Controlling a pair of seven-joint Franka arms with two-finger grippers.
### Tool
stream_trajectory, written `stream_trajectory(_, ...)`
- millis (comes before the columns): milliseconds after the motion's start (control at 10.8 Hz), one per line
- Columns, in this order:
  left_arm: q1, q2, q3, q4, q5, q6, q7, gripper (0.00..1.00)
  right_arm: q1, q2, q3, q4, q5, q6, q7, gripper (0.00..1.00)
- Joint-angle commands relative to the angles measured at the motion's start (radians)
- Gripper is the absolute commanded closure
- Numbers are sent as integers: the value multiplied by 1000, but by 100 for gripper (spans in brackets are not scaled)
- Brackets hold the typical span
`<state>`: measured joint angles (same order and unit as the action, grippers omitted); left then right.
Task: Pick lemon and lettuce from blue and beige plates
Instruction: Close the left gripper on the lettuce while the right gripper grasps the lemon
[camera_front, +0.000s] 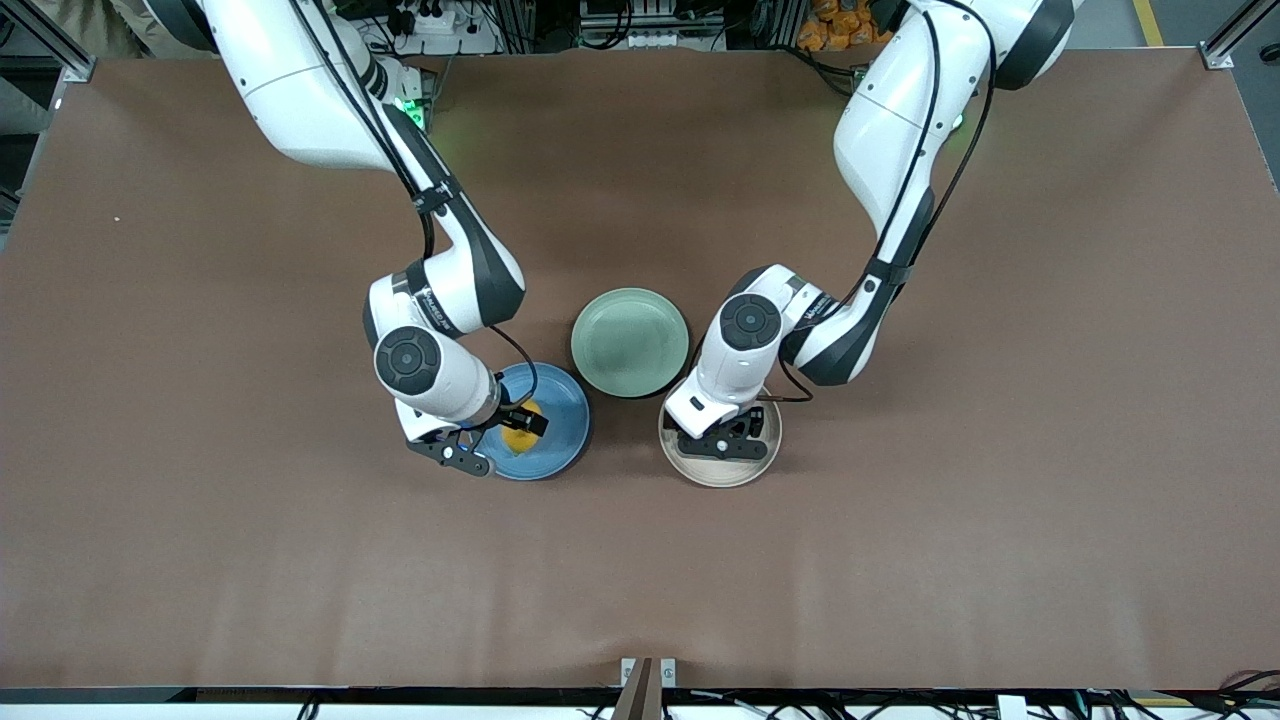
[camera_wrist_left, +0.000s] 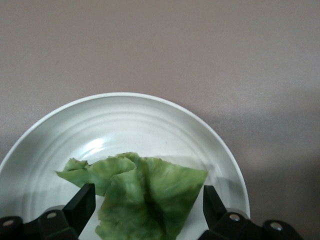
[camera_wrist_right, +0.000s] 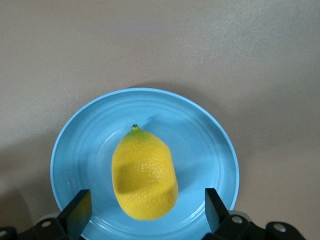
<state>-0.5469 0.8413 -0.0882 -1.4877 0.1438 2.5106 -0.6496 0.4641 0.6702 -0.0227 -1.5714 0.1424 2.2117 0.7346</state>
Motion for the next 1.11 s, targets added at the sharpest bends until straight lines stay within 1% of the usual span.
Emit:
stream_trajectory(0, -10, 12, 7, 14, 33, 7, -90, 100, 13, 14, -6, -7, 6, 40, 20, 0)
stream_trajectory(371, -7, 7, 7, 14, 36, 7, -87, 100, 24, 51, -8, -6, 3, 88, 35, 0)
stream_trajectory(649, -1, -14, 7, 17, 33, 7, -91, 100, 30, 75, -11, -6, 0, 124, 35, 0)
stream_trajectory(835, 7, -34, 7, 14, 27, 4, -96, 100, 31, 78, -11, -6, -14, 125, 35, 0)
stream_trajectory(928, 12, -44, 5, 12, 22, -2, -100, 100, 30, 80, -10, -6, -27, 123, 34, 6)
stream_trajectory(1021, 12, -54, 5, 11, 22, -7, -126, 100, 27, 78, -10, -6, -33, 115, 29, 25)
